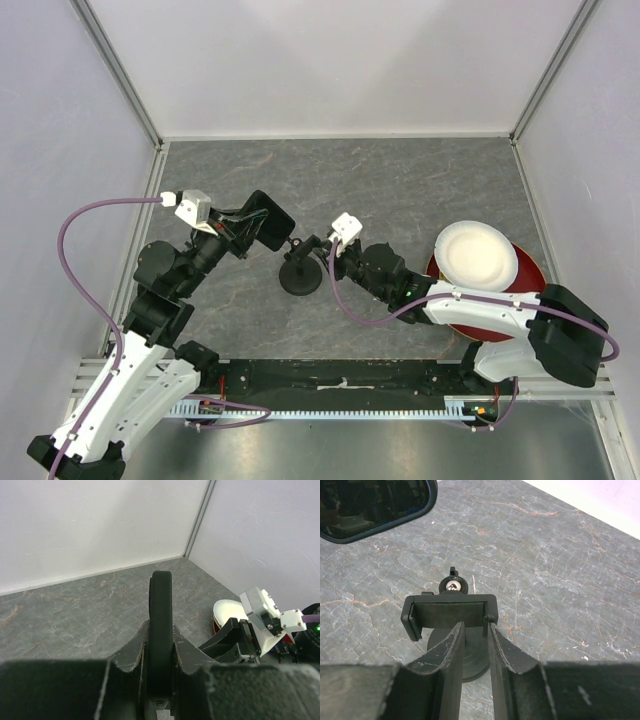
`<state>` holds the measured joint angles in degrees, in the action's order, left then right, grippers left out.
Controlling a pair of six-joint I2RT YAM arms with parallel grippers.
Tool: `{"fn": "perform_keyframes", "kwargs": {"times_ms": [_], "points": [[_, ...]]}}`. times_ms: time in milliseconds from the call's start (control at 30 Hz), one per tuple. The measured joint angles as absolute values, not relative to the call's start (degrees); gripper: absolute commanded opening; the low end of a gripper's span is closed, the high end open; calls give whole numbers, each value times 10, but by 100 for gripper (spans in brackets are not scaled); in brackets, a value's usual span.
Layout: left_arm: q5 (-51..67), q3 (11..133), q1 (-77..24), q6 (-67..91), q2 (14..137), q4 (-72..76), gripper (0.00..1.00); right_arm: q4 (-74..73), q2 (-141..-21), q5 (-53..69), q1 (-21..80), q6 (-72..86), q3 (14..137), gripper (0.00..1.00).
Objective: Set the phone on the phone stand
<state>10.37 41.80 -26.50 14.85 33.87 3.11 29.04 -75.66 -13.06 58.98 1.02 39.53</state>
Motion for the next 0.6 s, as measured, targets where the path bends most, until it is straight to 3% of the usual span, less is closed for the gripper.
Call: {"fn": "perform_keyframes", "kwargs": {"times_ms": [600], "points": [[105, 418, -268, 149, 342, 31, 2, 323, -776, -118, 562, -10, 384, 24]]}}
